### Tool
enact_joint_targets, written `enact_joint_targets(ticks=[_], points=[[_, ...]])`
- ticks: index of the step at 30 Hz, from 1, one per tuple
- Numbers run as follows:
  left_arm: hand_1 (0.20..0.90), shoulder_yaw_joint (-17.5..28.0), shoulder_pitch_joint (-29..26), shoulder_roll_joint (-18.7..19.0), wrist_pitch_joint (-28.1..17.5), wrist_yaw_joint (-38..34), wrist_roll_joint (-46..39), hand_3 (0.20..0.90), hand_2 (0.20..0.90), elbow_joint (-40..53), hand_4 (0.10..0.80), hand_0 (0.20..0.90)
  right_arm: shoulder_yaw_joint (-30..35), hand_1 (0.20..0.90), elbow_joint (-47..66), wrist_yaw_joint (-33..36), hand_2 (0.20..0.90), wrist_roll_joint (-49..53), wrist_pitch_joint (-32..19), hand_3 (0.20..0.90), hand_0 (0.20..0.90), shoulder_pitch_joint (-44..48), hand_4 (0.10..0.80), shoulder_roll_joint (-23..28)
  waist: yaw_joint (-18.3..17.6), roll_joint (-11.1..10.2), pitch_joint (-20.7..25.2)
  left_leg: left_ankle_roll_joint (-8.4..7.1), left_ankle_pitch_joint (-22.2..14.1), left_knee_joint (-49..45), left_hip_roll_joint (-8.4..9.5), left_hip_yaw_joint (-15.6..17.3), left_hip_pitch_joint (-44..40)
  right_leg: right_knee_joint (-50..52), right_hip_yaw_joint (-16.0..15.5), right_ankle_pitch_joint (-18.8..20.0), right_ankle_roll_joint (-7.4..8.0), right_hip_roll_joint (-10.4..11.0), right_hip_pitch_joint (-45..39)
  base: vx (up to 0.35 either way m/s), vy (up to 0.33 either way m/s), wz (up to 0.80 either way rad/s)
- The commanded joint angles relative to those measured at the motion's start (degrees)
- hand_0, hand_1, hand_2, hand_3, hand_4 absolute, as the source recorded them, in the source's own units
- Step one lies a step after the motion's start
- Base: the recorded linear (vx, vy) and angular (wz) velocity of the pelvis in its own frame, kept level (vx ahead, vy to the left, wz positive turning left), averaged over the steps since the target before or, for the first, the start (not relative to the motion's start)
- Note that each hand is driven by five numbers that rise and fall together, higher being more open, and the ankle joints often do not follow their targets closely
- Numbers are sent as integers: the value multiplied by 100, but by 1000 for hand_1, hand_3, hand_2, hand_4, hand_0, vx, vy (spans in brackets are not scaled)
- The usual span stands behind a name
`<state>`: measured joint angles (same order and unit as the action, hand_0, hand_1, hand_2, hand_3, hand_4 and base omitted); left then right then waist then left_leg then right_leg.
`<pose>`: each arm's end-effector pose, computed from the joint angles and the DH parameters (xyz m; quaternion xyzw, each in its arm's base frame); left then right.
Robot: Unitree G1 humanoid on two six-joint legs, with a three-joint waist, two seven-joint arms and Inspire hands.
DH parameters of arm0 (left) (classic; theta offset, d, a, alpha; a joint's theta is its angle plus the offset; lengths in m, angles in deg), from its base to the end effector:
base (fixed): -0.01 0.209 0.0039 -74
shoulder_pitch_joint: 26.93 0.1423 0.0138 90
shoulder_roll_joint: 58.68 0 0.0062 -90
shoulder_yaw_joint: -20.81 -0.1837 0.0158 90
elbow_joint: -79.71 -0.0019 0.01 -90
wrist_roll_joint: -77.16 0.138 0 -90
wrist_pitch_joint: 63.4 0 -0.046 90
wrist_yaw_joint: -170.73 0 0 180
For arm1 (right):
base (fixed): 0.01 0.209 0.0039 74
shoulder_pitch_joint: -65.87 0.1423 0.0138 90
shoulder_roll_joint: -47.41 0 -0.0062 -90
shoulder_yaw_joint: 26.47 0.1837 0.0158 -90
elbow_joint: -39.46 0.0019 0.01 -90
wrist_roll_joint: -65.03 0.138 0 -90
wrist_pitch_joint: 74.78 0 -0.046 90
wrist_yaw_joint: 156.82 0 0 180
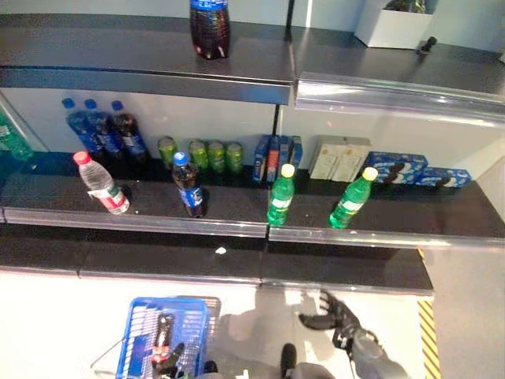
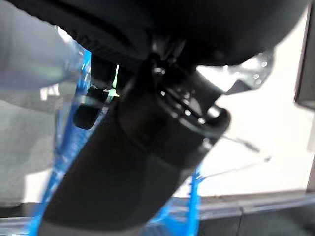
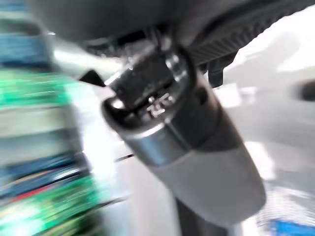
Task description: Pick up the drink and place into the basket.
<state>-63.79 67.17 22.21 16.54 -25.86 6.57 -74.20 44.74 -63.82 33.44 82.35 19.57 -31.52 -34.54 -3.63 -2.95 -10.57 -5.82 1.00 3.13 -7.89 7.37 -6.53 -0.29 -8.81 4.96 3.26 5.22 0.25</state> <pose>0.0662 0.2082 -0.1163 -0.3698 0.4024 0.5234 0.6538 0.1510 -0.1938 -0.0259 -0.0933 0.2548 0.0100 0.9624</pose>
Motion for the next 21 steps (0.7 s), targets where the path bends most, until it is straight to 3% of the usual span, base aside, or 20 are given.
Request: enact_joint_targets(ticks=[1,11,21], points=[[300,264,114,440,-616,-47,237,200,300,305,100,300,346,900,1105,177,900,-429,-773,900,900,45,800,428,-166,-98,2,143,-598,-372,30,62,-262,335,237,-42,611,442,380,-28,9,-9],[300,502,363,385,-677,95,316,200,300,321,100,300,1192,900,2934,482,900,-379,-1757,900,900,-212,800,930,-356,-44,145,149,-656,-249,44,269,-411,279,363,-73,720,485,356,7,21,-3],[300,449,357,310,-725,97,368,200,300,176,100,300,1684,900,3609,1437,900,56,-2051,900,900,29,800,961,-365,-13,175,167,-773,-412,32,365,-432,375,403,-128,745,551,373,5,12,-3]])
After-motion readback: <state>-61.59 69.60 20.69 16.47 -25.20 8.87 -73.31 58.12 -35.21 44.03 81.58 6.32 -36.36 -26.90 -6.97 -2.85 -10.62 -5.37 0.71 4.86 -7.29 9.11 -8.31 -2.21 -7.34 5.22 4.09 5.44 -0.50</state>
